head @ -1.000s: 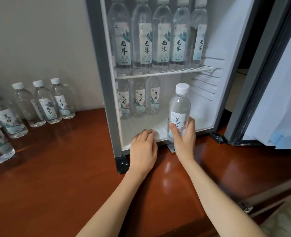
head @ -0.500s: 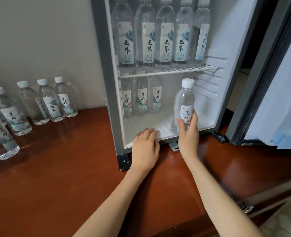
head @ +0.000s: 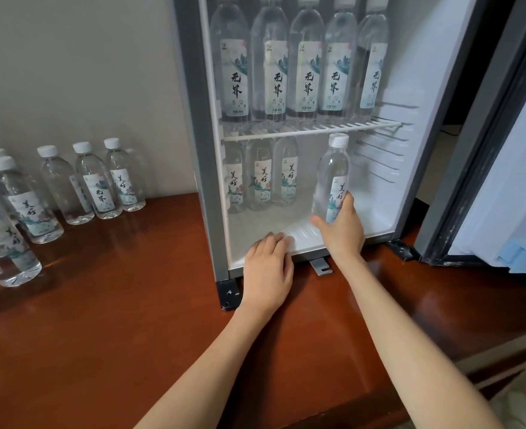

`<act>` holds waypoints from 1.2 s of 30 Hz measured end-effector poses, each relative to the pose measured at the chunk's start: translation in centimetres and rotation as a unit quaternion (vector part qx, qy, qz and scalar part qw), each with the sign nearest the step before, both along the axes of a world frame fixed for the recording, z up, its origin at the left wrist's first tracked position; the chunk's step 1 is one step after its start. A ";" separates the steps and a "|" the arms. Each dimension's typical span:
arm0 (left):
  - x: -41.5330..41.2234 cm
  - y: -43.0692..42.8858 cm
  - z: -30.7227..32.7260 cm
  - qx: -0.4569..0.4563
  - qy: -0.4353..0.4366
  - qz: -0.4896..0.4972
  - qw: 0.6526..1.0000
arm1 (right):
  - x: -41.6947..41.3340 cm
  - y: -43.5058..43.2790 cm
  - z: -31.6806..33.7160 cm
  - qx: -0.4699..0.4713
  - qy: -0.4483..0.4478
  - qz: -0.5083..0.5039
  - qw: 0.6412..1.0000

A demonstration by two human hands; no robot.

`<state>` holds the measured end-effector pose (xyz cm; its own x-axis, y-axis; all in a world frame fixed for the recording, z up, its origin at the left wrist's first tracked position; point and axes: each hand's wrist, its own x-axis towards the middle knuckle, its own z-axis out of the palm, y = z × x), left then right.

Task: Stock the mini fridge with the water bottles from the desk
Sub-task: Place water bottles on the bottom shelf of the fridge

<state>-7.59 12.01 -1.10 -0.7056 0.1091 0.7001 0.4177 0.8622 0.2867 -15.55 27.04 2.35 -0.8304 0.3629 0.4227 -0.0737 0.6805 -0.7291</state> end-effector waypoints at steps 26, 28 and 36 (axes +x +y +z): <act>-0.4 0.0 0.0 -0.001 -0.025 0.007 1.000 | -10.0 -1.9 1.6 0.001 -0.058 0.070 0.996; -0.4 0.1 0.0 -0.002 -0.022 0.008 1.000 | -10.1 -1.9 1.5 -0.011 -0.058 0.075 0.995; -0.4 0.0 -0.1 -0.005 -0.022 0.010 1.000 | -10.9 -1.7 1.4 -0.020 -0.081 0.101 0.991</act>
<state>-7.98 12.05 -1.16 -0.7374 0.1007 0.6680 0.3875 0.8730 0.2962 -26.49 25.33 3.72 -0.9434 0.1964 0.2671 -0.0854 0.6344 -0.7683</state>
